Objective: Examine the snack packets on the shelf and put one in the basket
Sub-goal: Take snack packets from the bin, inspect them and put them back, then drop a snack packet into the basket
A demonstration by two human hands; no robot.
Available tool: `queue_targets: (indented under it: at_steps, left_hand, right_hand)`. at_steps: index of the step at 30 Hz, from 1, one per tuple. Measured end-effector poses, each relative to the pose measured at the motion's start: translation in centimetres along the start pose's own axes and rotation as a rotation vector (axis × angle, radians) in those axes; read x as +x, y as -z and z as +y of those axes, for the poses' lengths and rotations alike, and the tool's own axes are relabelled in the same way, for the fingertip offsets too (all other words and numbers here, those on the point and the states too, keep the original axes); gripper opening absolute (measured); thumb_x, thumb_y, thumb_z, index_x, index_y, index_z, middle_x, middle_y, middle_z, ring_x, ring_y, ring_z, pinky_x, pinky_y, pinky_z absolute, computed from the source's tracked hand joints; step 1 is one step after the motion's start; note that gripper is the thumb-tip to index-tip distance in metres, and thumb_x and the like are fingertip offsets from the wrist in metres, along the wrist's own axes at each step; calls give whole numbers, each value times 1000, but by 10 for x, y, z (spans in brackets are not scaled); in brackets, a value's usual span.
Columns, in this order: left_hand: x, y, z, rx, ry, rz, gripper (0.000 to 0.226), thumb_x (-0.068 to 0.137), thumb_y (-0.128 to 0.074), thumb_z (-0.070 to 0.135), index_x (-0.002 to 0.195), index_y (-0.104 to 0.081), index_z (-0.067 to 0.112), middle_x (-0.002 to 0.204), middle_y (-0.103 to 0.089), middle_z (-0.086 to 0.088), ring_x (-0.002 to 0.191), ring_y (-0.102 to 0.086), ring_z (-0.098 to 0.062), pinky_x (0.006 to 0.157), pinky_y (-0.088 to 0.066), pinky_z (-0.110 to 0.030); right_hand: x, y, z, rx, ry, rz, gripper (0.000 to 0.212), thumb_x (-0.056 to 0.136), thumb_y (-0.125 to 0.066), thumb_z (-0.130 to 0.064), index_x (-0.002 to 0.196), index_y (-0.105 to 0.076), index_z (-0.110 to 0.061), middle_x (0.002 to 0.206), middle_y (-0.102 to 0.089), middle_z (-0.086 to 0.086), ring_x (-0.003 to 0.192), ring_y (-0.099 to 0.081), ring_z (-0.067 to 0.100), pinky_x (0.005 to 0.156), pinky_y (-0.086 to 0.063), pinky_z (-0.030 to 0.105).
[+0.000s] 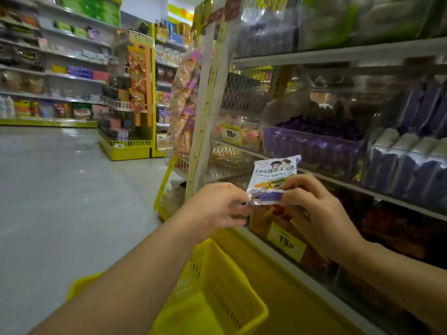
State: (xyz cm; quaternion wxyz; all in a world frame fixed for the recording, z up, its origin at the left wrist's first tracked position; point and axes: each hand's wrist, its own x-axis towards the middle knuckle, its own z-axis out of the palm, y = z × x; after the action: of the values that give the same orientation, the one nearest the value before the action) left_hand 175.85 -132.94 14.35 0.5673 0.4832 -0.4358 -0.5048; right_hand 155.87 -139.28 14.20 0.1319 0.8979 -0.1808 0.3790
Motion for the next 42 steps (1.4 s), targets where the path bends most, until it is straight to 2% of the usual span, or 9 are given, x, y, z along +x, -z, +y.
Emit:
queue_targets:
  at_steps: [4,9,15,18,22,27,35,39,42]
  left_hand:
    - [11,23,-29,-3,44,27,16,90,-59,2,77,-59,11,85,-72,-7,76,-72,-13,69,-59,-30]
    - [30,46,-87,678,-334,366,13,89,-64,19,78,-66,24,77,-69,7,75,-65,-9,69,-53,-30]
    - [47,78,-163,818,-469,494,9,95,-56,16,89,-58,21,81,-72,-1,75,-68,-22,64,-51,-43]
    - [56,100,-197,900,-420,547,7,95,-57,17,93,-61,12,81,-71,-9,75,-65,-33,63,-48,-46]
    - [68,127,-240,997,-297,519,13,96,-56,19,96,-61,7,82,-70,-16,77,-64,-38,64,-48,-49]
    - [87,152,-301,1127,-92,431,17,98,-53,23,101,-60,8,85,-69,-19,83,-64,-40,68,-47,-48]
    - [112,167,-384,835,107,499,18,89,-57,1,88,-52,19,87,-71,-8,80,-66,-30,65,-44,-35]
    - [103,172,-417,683,220,296,35,84,-47,-17,100,-57,12,96,-67,-1,104,-65,-21,81,-45,-18]
    - [88,184,-435,952,301,114,40,88,-49,-11,117,-66,11,117,-69,-7,111,-63,-23,87,-43,-18]
  right_hand:
    - [-13,-37,9,-19,90,-96,13,79,-66,1,81,-62,-10,115,-55,10,81,-56,2,59,-52,18]
    - [-29,-99,12,68,76,-95,8,84,-61,-3,77,-63,-8,111,-58,9,78,-68,21,59,-55,26]
    - [-58,-179,0,212,-106,-216,28,82,-68,-5,94,-51,-24,115,-60,12,76,-69,29,57,-56,32]
    - [-73,-213,2,316,-112,-377,21,93,-56,-20,112,-54,-29,128,-57,7,83,-69,34,63,-58,47]
    - [-100,-245,23,278,-137,-521,50,87,-67,-15,134,-53,-26,137,-54,2,110,-64,25,76,-59,42]
    - [-128,-287,58,168,-422,-736,58,93,-57,-30,146,-33,-27,153,-32,-4,141,-28,15,112,-25,27]
    - [-160,-317,63,219,-450,-683,45,85,-68,-16,129,-57,-14,145,-46,1,136,-34,21,109,-21,24]
    - [-165,-320,60,211,-448,-658,38,83,-69,-16,121,-64,-15,142,-50,2,134,-36,26,107,-28,34]
    - [-164,-320,61,226,-448,-641,31,82,-70,-14,113,-68,-15,139,-52,5,133,-38,30,107,-30,37]
